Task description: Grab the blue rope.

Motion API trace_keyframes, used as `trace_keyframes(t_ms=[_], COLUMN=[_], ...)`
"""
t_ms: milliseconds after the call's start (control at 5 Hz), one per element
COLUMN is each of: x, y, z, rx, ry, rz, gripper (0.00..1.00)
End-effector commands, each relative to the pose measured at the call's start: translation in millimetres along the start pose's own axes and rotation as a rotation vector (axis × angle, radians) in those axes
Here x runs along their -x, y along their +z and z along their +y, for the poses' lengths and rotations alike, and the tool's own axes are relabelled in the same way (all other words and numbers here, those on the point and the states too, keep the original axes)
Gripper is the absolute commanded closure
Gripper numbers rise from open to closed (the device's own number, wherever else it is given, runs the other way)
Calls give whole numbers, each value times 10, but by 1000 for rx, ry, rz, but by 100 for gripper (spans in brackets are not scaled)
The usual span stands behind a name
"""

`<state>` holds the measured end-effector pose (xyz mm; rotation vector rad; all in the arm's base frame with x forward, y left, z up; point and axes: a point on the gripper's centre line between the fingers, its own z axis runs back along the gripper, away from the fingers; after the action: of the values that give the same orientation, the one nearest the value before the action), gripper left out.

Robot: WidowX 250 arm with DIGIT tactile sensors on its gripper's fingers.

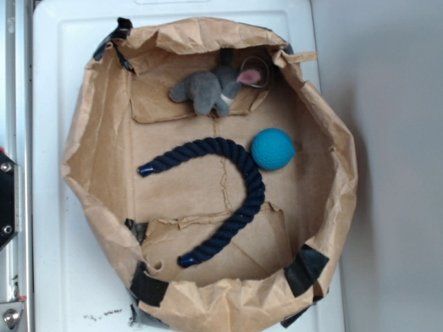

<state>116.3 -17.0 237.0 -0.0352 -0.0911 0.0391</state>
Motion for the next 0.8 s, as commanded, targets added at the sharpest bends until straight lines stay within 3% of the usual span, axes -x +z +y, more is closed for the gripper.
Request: trace_keyframes(t_ms=[0,200,400,600], x=[0,123,-16,-472], y=[0,-1,-97,-255], z=[0,-34,-102,-164], rx=[0,5,-9,-26], ry=[0,68,119,164], rz=[0,39,82,100], gripper=[0,0,0,0])
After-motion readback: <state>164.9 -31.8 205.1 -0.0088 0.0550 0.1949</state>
